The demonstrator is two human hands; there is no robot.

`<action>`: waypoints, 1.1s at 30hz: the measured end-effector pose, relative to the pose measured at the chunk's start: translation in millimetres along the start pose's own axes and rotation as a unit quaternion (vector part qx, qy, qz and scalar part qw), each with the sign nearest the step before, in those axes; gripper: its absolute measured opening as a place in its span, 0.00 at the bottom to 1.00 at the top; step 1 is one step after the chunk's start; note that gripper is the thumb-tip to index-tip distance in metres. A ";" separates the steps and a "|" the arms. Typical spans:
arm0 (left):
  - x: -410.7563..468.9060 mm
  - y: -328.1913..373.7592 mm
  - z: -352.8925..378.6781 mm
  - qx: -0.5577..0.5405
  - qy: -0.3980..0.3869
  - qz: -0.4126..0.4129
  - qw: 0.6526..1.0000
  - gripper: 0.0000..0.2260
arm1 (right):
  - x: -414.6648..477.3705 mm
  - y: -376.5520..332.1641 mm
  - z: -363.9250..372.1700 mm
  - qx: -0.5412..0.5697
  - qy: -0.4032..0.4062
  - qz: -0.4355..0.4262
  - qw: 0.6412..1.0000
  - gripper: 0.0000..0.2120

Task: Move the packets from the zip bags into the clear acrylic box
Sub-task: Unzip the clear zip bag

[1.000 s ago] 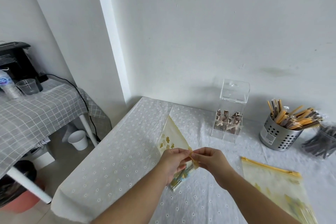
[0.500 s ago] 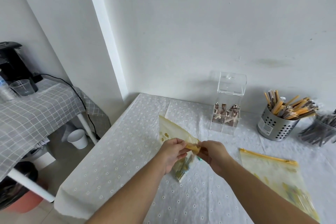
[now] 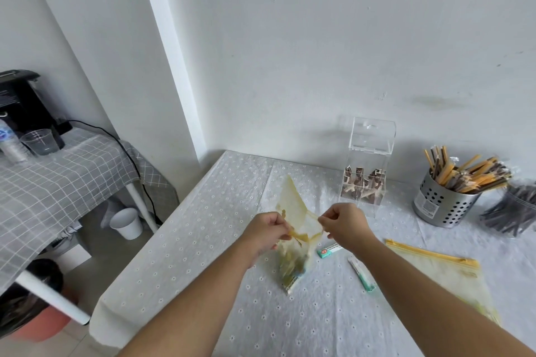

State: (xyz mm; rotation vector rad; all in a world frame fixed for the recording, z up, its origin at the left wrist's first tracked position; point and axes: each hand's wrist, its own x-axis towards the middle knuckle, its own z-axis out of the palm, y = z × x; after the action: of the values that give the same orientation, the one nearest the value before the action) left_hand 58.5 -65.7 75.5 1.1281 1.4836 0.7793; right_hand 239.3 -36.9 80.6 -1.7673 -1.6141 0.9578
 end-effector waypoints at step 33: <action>-8.3 4.1 10.4 0.146 0.040 0.112 0.982 0.03 | -2.8 -19.3 3.4 -0.026 -0.009 -0.048 0.998 0.04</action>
State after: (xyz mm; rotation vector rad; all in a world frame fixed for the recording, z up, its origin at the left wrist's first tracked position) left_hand 69.4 -73.0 79.8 1.5203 1.5920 0.7848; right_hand 225.0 -37.5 94.3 -1.7041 -1.7323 0.8963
